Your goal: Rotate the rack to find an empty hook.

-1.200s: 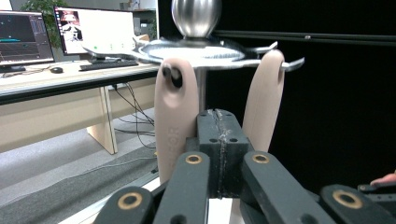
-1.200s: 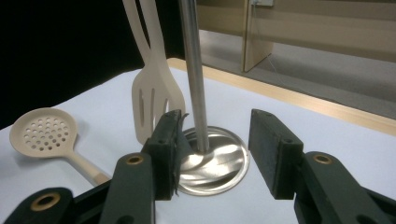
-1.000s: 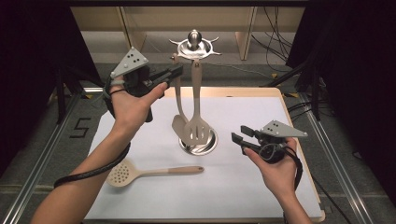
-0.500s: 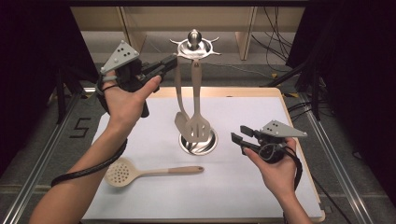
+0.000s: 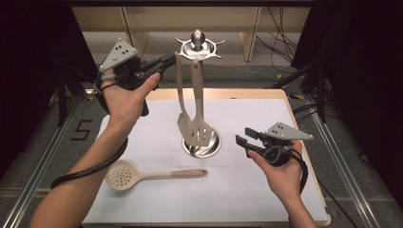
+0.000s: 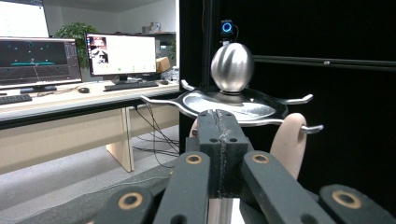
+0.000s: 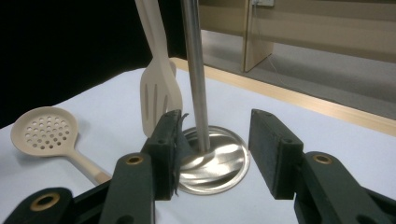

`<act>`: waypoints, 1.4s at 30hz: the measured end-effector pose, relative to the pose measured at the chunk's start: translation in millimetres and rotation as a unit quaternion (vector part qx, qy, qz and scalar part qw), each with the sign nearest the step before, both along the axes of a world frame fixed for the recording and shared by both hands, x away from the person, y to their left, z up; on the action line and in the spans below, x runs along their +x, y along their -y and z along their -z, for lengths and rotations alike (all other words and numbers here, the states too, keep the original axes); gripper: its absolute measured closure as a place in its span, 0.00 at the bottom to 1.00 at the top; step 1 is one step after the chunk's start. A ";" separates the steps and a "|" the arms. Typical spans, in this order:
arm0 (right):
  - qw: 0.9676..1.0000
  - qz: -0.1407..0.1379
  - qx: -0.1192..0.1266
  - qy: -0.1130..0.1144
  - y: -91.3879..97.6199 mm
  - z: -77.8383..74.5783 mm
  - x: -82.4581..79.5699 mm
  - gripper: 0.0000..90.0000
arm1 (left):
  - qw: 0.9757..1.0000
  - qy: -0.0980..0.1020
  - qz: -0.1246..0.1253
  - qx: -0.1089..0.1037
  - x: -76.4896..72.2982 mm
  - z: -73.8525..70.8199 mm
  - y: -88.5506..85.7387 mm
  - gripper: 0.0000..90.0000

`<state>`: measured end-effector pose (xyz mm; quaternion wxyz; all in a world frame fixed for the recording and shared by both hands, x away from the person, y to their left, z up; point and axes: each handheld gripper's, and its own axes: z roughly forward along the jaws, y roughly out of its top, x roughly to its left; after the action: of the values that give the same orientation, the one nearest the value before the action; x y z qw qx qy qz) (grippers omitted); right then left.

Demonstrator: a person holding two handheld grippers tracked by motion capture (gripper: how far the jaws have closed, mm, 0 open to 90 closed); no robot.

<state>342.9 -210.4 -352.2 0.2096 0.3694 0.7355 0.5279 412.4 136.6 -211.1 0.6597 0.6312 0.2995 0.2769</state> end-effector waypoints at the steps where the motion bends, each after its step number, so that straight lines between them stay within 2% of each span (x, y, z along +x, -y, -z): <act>1: 1.000 0.000 0.000 0.000 0.0 0.0 0.0 0.62 | 1.000 0.000 0.000 0.000 0.0 0.0 0.0 1.00; 2: 1.000 -0.001 0.002 -0.002 0.0 0.0 0.1 0.62 | 1.000 0.005 -0.003 0.004 2.1 -0.3 -1.1 1.00; 3: 1.000 0.000 -0.002 -0.001 0.5 -0.2 0.0 0.62 | 1.000 -0.001 -0.004 0.002 2.6 -0.1 -1.0 1.00; 4: 1.000 0.002 -0.003 -0.002 0.6 -0.3 -0.1 0.62 | 1.000 0.005 -0.006 0.004 4.1 -0.5 -1.6 1.00; 8: 1.000 -0.002 0.001 -0.009 -0.9 0.3 -0.4 0.62 | 1.000 -0.004 -0.019 0.007 11.0 1.0 -2.9 1.00; 13: 1.000 -0.003 0.000 -0.006 -1.4 0.6 0.1 0.62 | 1.000 -0.008 -0.026 0.006 18.0 0.8 -2.8 1.00; 16: 1.000 -0.001 -0.005 -0.004 -0.9 0.8 0.3 0.62 | 0.999 -0.007 -0.030 0.013 22.0 -0.3 -2.1 1.00; 19: 1.000 0.001 -0.006 -0.004 -0.6 0.7 0.2 0.62 | 0.999 -0.008 -0.031 0.013 25.3 -0.9 -2.1 1.00; 20: 1.000 0.004 -0.002 0.007 -1.5 1.7 0.9 0.62 | 0.999 -0.009 -0.032 0.014 27.3 -1.2 -1.6 1.00; 22: 1.000 0.003 -0.004 0.003 -1.2 1.3 0.6 0.62 | 0.999 -0.011 -0.034 0.013 29.1 -1.4 -1.0 1.00; 23: 1.000 -0.001 -0.003 -0.007 -1.1 0.4 -0.2 0.62 | 0.999 -0.015 -0.034 0.011 32.0 -1.9 -0.7 1.00; 24: 1.000 -0.001 -0.002 -0.006 -0.9 0.3 0.0 0.62 | 0.999 -0.009 -0.034 0.013 34.5 -2.5 -0.8 1.00; 25: 1.000 0.000 -0.005 -0.004 -0.5 0.1 0.0 0.62 | 0.999 -0.018 -0.034 0.011 34.9 -2.5 -0.2 1.00; 32: 1.000 0.000 -0.010 0.000 -0.4 0.7 1.0 0.61 | 0.999 -0.021 -0.036 0.018 41.8 -4.2 1.8 1.00; 35: 1.000 0.002 -0.004 -0.012 -1.3 0.4 -0.7 0.61 | 0.999 -0.021 -0.035 0.023 43.7 -5.2 2.6 1.00; 42: 1.000 0.002 -0.005 -0.014 -1.4 0.5 -0.6 0.61 | 0.999 -0.023 -0.034 0.028 48.2 -6.7 3.6 1.00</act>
<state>342.3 -209.0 -352.8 0.2025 0.3774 0.7398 0.5189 460.6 133.0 -204.4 0.6250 0.6448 0.3287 0.2927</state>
